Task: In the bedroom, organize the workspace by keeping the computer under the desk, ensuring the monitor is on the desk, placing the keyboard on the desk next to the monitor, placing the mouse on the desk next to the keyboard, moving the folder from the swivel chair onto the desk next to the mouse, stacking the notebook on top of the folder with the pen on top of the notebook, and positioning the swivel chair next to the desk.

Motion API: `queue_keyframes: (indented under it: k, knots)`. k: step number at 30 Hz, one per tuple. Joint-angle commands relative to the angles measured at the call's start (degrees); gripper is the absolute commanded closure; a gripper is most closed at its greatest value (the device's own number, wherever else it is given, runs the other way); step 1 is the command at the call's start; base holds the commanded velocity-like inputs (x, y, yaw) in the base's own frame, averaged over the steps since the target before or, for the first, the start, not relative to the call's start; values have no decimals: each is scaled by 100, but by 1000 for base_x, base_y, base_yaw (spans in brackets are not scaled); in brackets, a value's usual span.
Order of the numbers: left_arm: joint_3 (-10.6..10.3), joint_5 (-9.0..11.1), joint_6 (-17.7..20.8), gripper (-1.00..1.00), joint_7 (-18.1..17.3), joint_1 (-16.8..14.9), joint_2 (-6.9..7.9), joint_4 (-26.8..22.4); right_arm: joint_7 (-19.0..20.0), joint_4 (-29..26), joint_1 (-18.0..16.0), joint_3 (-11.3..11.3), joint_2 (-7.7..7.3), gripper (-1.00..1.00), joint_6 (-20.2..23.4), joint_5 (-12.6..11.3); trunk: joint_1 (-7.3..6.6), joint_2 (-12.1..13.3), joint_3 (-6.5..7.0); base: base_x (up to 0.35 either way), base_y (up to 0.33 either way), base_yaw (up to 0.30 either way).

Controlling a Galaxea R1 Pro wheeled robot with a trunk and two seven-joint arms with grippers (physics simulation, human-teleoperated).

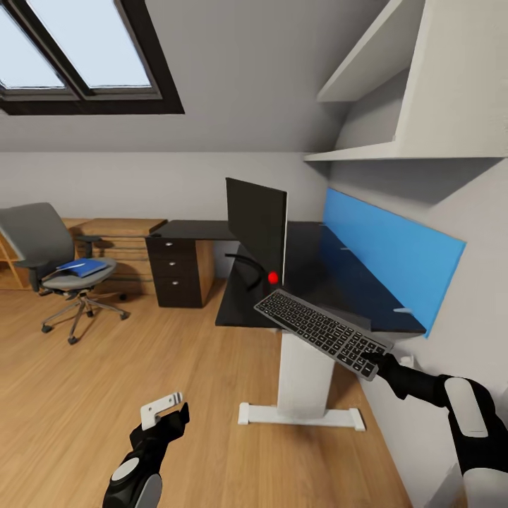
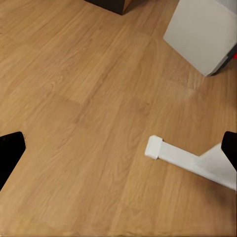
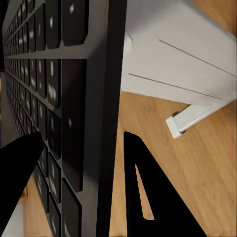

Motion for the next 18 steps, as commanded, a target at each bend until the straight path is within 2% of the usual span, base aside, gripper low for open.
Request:
queue_keyframes:
  k: [1, 7, 18]
  knots:
    - [-7, 50, 15, -100, 45, -5, 1, -8, 1, -2, -5, -9, 1, 100, 28, 14, -4, -3, -6, -235, 26, 0]
    - [-7, 50, 14, -100, 46, -7, 1, -8, 0, -2, -5, -9, 1, 100, 28, 13, -4, -3, -6, -87, 7, 0]
    - [-7, 54, 18, -100, 46, -5, 1, -8, 3, -2, -5, -4, 1, 100, 28, 12, -4, -3, -6, -174, 14, 0]
